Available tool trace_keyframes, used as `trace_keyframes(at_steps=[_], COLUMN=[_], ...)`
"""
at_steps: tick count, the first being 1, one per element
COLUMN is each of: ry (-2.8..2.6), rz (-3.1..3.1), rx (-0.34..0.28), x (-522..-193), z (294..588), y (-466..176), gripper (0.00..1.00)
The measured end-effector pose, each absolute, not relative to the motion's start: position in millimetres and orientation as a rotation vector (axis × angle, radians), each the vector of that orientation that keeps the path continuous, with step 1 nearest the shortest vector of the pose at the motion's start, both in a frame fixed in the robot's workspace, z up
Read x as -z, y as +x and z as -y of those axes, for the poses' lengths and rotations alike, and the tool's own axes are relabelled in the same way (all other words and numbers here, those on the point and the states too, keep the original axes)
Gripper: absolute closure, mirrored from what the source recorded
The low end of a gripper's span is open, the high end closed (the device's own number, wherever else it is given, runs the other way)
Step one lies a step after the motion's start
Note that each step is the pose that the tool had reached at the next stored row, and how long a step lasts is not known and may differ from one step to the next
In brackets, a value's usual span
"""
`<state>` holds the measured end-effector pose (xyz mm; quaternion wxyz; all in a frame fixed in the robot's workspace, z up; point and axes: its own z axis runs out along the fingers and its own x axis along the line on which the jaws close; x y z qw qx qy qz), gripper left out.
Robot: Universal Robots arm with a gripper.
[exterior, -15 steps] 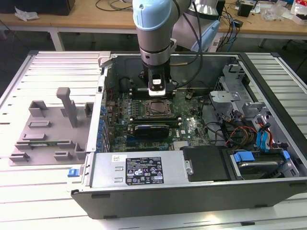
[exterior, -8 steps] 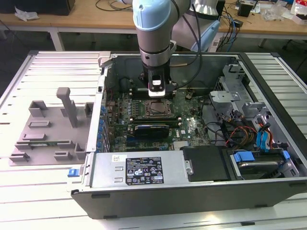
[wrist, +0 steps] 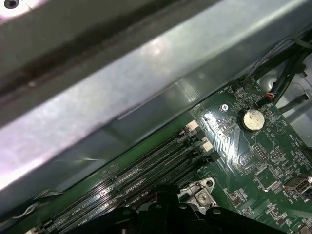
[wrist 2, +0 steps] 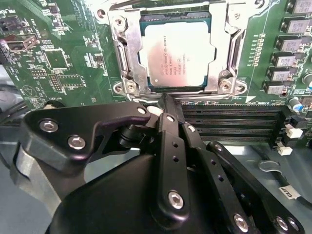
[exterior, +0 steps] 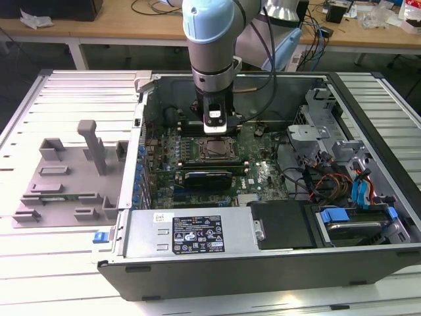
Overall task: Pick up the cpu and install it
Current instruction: 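Install the first cpu locking lever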
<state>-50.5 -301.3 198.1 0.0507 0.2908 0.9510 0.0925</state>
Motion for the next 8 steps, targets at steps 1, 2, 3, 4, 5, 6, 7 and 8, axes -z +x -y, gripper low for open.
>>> trace_keyframes(at_steps=[1,2,3,4,5,6,7,8], ry=[0.885,0.885,0.885,0.885,0.885,0.884,0.877,0.871], rz=[-2.895,-2.895,-2.894,-2.895,-2.895,-2.895,-2.888,-2.884], rx=[-0.282,-0.282,-0.282,-0.281,-0.28,-0.278,-0.202,-0.146], x=[-198,-198,-200,-202,-205,-209,-210,-210], z=[301,301,301,301,301,301,301,301], y=[-50,-50,-50,-50,-50,-50,-50,-50], gripper=[0.89,0.89,0.89,0.89,0.89,0.89,0.89,0.89])
